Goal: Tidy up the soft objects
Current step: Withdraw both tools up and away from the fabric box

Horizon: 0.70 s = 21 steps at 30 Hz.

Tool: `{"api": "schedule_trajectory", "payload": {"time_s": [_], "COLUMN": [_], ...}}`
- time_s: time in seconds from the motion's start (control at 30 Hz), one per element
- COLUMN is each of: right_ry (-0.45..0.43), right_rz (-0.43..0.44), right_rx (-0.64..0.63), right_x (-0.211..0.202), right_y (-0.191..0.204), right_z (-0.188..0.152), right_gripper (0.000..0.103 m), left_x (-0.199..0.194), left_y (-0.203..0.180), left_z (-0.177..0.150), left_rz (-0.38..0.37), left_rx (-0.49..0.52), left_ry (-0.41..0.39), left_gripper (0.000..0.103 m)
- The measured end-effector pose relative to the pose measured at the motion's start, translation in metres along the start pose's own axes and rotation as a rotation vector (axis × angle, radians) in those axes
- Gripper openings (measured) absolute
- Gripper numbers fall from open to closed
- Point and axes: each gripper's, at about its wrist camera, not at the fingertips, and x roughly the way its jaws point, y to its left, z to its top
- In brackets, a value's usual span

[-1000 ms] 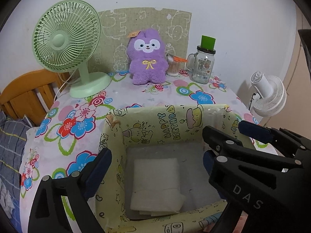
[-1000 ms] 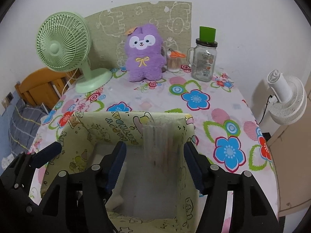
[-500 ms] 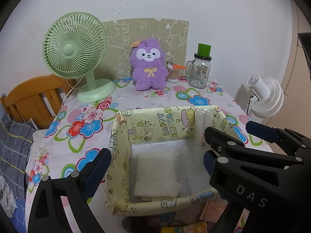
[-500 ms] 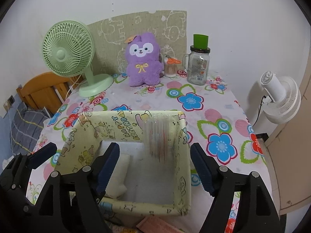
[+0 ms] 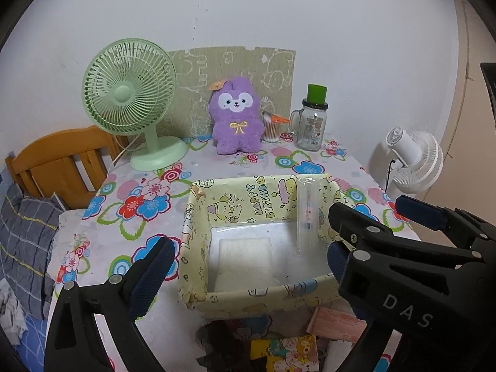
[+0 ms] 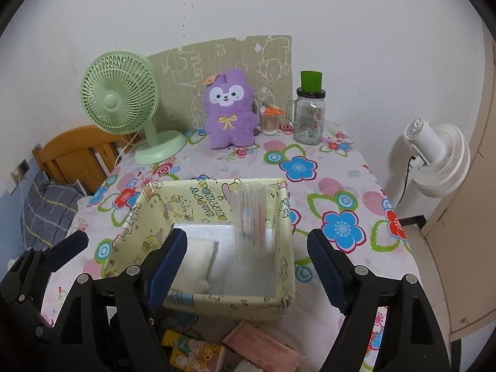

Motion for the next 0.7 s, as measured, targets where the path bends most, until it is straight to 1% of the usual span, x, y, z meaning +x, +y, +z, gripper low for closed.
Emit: {"api": "schedule_trajectory", "payload": {"time_s": [0.13,0.43,0.7], "right_ry": [-0.016,-0.042,-0.067], "right_rz": [0.0,0.002,-0.003], "right_rx": [0.0,-0.002,0.002], "right_x": [-0.011,-0.031,-0.048], "right_y": [0.0,0.002,0.0], "right_z": [-0.003,-0.011,-0.019], "right_gripper": [0.083,0.084,0.088], "left_x": [-0.01,-0.027,-0.041], "left_y": [-0.001,-0.003,-0.007], "left_z": [-0.003,-0.01,-0.016], "left_rz": [0.005,0.01,0.004], "left_rx": [-0.003,0.005,0.009], "left_ry": [-0.011,-0.033,-0.052], "left_gripper": [0.103,0.103,0.103]}}
